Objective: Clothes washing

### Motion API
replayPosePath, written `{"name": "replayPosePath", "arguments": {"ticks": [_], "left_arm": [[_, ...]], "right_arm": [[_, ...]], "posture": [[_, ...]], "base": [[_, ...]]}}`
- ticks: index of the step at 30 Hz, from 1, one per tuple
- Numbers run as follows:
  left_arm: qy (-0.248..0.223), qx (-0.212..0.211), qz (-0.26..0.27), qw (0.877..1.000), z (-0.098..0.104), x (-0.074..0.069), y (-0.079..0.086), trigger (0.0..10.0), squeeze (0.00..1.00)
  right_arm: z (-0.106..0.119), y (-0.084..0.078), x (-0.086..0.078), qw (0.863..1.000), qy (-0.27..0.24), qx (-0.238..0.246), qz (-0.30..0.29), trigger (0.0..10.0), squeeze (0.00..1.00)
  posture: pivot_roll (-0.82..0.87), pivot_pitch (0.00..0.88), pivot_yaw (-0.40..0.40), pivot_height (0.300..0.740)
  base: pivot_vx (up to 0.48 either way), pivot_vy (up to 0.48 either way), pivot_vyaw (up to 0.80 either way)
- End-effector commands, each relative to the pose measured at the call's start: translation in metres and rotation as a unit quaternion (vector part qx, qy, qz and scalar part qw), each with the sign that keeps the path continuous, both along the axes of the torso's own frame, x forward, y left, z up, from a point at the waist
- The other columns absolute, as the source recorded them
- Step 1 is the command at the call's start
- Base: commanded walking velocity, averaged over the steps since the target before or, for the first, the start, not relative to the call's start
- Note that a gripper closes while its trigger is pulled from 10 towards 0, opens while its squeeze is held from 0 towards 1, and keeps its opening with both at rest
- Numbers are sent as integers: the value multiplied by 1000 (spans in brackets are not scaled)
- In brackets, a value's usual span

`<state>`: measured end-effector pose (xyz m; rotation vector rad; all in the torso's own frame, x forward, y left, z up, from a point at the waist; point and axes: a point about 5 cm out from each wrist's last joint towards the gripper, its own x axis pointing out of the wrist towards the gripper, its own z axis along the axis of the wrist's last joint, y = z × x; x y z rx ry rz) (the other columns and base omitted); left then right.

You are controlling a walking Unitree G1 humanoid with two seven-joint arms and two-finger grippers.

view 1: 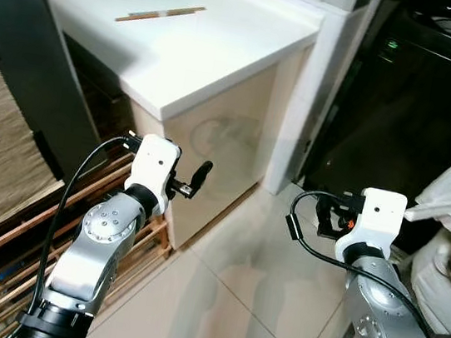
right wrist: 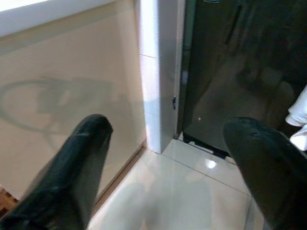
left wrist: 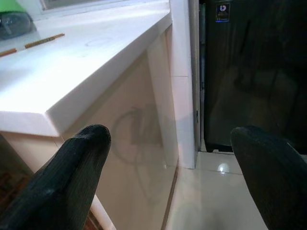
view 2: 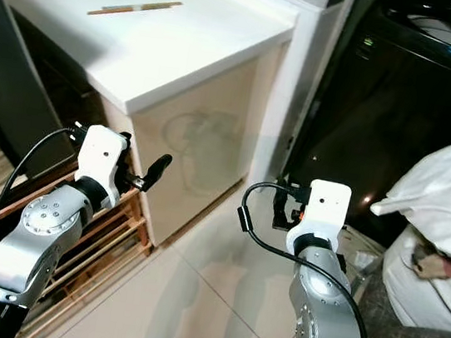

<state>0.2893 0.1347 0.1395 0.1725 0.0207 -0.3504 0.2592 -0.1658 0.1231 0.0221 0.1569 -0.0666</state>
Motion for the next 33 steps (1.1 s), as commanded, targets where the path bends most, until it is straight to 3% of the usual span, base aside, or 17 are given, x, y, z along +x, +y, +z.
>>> {"name": "replayPosePath", "arguments": {"ticks": [1, 5, 6, 7, 8, 21, 22, 24, 30, 33], "left_arm": [[-9, 10, 8, 1000, 5, 1, 3, 10000, 0], [-3, 0, 8, 1000, 4, 1, 4, 10000, 0], [-6, -4, 7, 1000, 5, 2, 4, 10000, 0], [-8, -5, 6, 1000, 6, 2, 4, 10000, 0], [-11, -3, 7, 1000, 7, 3, 4, 10000, 0], [-10, 14, 3, 1000, 4, 3, -2, 10000, 0], [-22, 49, -1, 999, 5, 3, -3, 10000, 0], [-29, 67, -3, 997, 6, 3, -3, 10000, 0], [-13, -5, 29, 1000, 7, 5, 2, 10000, 0], [-22, 0, 28, 999, 12, 6, 2, 10000, 0]], "right_arm": [[0, 1, -1, 1000, 1, 12, -1, 10000, 1000], [-2, 4, -2, 1000, 7, 17, -3, 10000, 1000], [-3, 4, -3, 1000, 9, 17, -5, 10000, 125], [-4, 4, -3, 1000, 11, 17, -7, 10000, 125], [-4, 4, -3, 1000, 13, 19, -8, 10000, 0], [-9, 1, -5, 999, 32, -16, -28, 10000, 0], [-7, -1, -3, 998, 24, -31, -43, 10000, 0], [-6, -1, -3, 998, 24, -38, -49, 10000, 0], [-2, 0, 2, 998, 23, -39, -34, 10000, 0], [2, 0, 5, 999, 17, -37, -31, 10000, 0]], "posture": [[-1, 0, 56, 740], [-4, 0, 65, 740], [-7, 0, 73, 740], [-7, 0, 73, 740], [-7, 0, 73, 740], [-7, 0, 65, 740], [-6, 0, 63, 740], [-5, 0, 62, 740], [2, 0, 48, 740], [8, 0, 41, 740]], "base": [[0, 0, -800], [0, 0, -800], [0, 0, -800], [0, 0, -800], [0, 330, -800], [0, 480, -800], [0, 0, -800], [0, 0, -800], [0, -240, -388], [0, 0, 0]]}}
